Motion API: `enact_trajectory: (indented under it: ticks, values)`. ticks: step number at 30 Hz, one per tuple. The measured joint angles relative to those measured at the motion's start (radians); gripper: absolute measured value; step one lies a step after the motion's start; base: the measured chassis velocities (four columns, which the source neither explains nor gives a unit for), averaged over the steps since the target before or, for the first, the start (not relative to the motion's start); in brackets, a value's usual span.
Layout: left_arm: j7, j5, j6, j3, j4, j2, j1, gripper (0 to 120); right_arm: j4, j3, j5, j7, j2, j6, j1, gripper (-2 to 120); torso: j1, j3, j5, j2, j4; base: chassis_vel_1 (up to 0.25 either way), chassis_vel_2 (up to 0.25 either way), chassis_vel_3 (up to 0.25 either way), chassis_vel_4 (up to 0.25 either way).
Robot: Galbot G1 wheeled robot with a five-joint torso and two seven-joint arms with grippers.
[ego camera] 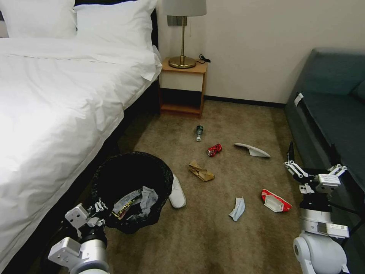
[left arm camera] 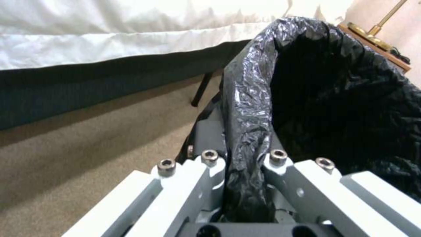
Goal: Pick up the trash bin, then pick up the garbage on the floor and place it into the trash bin.
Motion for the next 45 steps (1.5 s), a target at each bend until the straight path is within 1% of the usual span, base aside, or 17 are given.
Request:
enact_trajectory:
  ticks: [8,18,26,29,31,32,34,35,36,37,38,39,40,41,42,44,45]
  values:
    - [-0.001,-0.001,-0.009,-0.007,-0.008,0.0,0.002,4,0.003,-0.006,-0.001,-0.002,0.0,0.001,-0.003,100,0.0,0.0,0.0,0.0,0.0,-0.042,0.034,0.026,-0.027]
    - [-0.004,-0.009,-0.012,-0.02,-0.022,0.0,0.004,4,0.006,-0.023,-0.003,-0.002,0.0,0.005,-0.004,100,0.0,0.0,0.0001,0.0,-0.0001,-0.164,0.149,0.138,-0.151]
    - [-0.004,-0.011,-0.013,-0.026,-0.023,0.001,0.004,4,0.001,-0.048,-0.008,0.003,-0.006,0.005,-0.003,100,0.0,0.0,0.0001,0.0,0.0,-0.037,0.058,0.038,-0.053]
    - [-0.004,-0.013,-0.013,-0.027,-0.023,0.002,0.003,4,-0.001,-0.082,-0.008,0.036,-0.016,-0.028,-0.006,100,0.0,0.0,0.0001,0.0,0.0,0.0,0.0,0.0,0.0]
    - [-0.004,-0.014,-0.013,-0.027,-0.024,0.002,0.003,4,-0.001,-0.083,-0.008,0.038,-0.016,-0.03,-0.006,100,0.0,0.0,0.0001,0.0,-0.0001,0.0,0.0,0.0,0.0]
    - [-0.003,-0.015,-0.013,-0.028,-0.025,0.004,0.003,4,-0.001,-0.117,0.004,0.079,-0.03,-0.088,-0.012,100,0.0,0.0,0.0001,0.0,0.0,0.0,0.0,0.0,0.0]
    - [-0.003,-0.015,-0.013,-0.029,-0.025,0.004,0.003,4,-0.001,-0.125,0.01,0.091,-0.034,-0.108,-0.013,100,0.0,0.0,0.0002,0.0,-0.0001,0.0,0.0,0.0,0.0]
    - [-0.003,-0.017,-0.013,-0.029,-0.027,0.005,0.002,4,0.004,-0.156,0.044,0.137,-0.053,-0.19,-0.016,100,0.0,0.0,-0.0004,0.0,0.0,0.0,0.0,0.0,0.0]
    - [-0.003,-0.017,-0.013,-0.029,-0.027,0.005,0.002,4,0.004,-0.156,0.044,0.137,-0.053,-0.19,-0.016,100,0.0,0.0,-0.0004,0.0,0.0,0.0,0.0,0.0,0.0]
    - [-0.003,-0.018,-0.013,-0.029,-0.027,0.006,0.002,4,0.017,-0.194,0.1,0.19,-0.08,-0.321,-0.026,100,0.0,0.0,0.0005,0.0,-0.0001,0.0,0.0,0.0,0.0]
    - [-0.003,-0.019,-0.012,-0.029,-0.029,0.007,0.002,4,0.032,-0.221,0.17,0.233,-0.109,-0.448,-0.03,100,0.0,0.0,0.0001,0.0,-0.0001,0.0,0.0,0.0,0.0]
    - [-0.003,-0.02,-0.012,-0.029,-0.03,0.007,0.002,4,0.039,-0.236,0.235,0.254,-0.131,-0.543,-0.031,100,0.0,0.0,-0.0003,0.0,-0.0002,0.0,0.0,0.0,0.0]
    - [-0.003,-0.02,-0.012,-0.029,-0.03,0.007,0.002,4,0.039,-0.236,0.235,0.254,-0.131,-0.543,-0.031,100,0.0,0.0,-0.0003,0.0,-0.0002,0.0,0.0,0.0,0.0]
    - [-0.003,-0.021,-0.011,-0.03,-0.032,0.008,0.002,4,0.04,-0.254,0.309,0.262,-0.159,-0.65,-0.028,100,0.0,0.0,0.0003,0.0,-0.0002,0.0,0.0,0.0,0.0]
    - [-0.003,-0.021,-0.011,-0.03,-0.032,0.008,0.002,4,0.04,-0.254,0.309,0.262,-0.159,-0.65,-0.028,100,0.0,0.0,0.0003,0.0,-0.0002,0.0,0.0,0.0,0.0]
    - [-0.003,-0.022,-0.011,-0.03,-0.037,0.009,0.004,4,0.031,-0.276,0.408,0.269,-0.196,-0.809,-0.004,100,0.0,0.0,-0.0001,0.0,-0.0001,0.0,0.0,0.0,0.0]
    - [-0.003,-0.022,-0.01,-0.03,-0.039,0.009,0.005,4,0.023,-0.283,0.443,0.27,-0.205,-0.856,0.009,100,0.0,0.0,0.0,0.0,-0.0001,0.0,0.0,0.0,0.0]
